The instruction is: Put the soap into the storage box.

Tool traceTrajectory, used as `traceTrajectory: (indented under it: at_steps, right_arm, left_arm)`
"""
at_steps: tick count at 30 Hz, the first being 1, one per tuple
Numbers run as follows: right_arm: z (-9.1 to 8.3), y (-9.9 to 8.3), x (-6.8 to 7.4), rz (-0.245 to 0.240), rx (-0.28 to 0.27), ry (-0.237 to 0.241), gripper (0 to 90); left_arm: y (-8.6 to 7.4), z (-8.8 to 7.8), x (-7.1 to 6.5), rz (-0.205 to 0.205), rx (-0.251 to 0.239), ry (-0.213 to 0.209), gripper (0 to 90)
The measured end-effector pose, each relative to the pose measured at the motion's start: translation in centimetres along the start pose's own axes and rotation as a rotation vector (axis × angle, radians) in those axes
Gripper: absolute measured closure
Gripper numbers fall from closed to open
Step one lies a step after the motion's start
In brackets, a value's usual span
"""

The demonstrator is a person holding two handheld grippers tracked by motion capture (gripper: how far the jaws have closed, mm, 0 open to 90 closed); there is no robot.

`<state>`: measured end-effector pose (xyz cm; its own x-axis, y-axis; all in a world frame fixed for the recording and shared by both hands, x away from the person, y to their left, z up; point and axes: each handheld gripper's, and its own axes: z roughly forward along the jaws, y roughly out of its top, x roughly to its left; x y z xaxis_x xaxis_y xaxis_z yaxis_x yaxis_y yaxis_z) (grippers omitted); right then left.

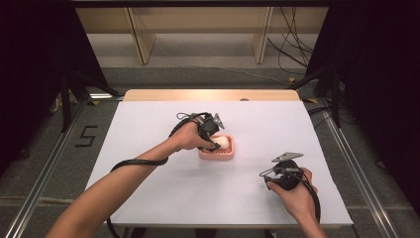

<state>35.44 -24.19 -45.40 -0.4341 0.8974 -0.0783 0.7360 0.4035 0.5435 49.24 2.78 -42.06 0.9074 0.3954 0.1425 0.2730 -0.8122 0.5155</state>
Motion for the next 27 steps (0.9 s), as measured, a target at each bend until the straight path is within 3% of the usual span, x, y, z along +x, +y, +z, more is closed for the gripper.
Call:
traceTrajectory:
  at_steps: [5,6,9,12,16,18,21,23,25,27]
  right_arm:
    - [0.1,0.0,0.0,-0.005,0.003,0.006,36.1]
    - [0.0,0.0,0.0,-0.004,0.004,0.002,36.0]
    - [0.0,0.0,0.0,-0.002,0.002,0.0,36.0]
    - [0.1,0.0,0.0,0.0,0.003,0.0,36.0]
    - [0.2,0.0,0.0,-0.001,0.007,0.0,36.0]
    - [0.1,0.0,0.0,-0.008,0.008,0.003,36.0]
    - [0.2,0.0,0.0,-0.007,0.011,0.002,36.0]
    - [0.2,0.0,0.1,-0.007,0.012,0.002,35.9]
    - [0.2,0.0,0.2,-0.004,0.009,0.003,35.9]
    - [0.2,0.1,0.2,-0.013,0.01,0.002,35.7]
  left_arm:
    - [-1.9,-2.2,-0.2,-0.041,-0.044,-0.001,41.1]
    - [-2.6,-2.7,-0.3,-0.073,-0.064,0.001,40.8]
    - [-4.4,-4.1,-0.5,-0.093,-0.065,0.005,39.4]
    - [-6.8,-5.5,-1.1,-0.134,-0.093,0.014,38.2]
    - [-10.7,-7.3,-2.8,-0.236,-0.138,0.016,38.4]
    - [-13.0,-7.5,-3.7,-0.284,-0.16,0.0,38.4]
    - [-16.2,-7.6,-5.3,-0.356,-0.163,0.009,38.4]
    - [-17.8,-7.7,-6.0,-0.375,-0.153,-0.007,37.7]
    - [-19.2,-8.1,-6.5,-0.383,-0.123,0.014,37.7]
    - [-20.1,-8.5,-6.8,-0.408,-0.139,0.022,37.7]
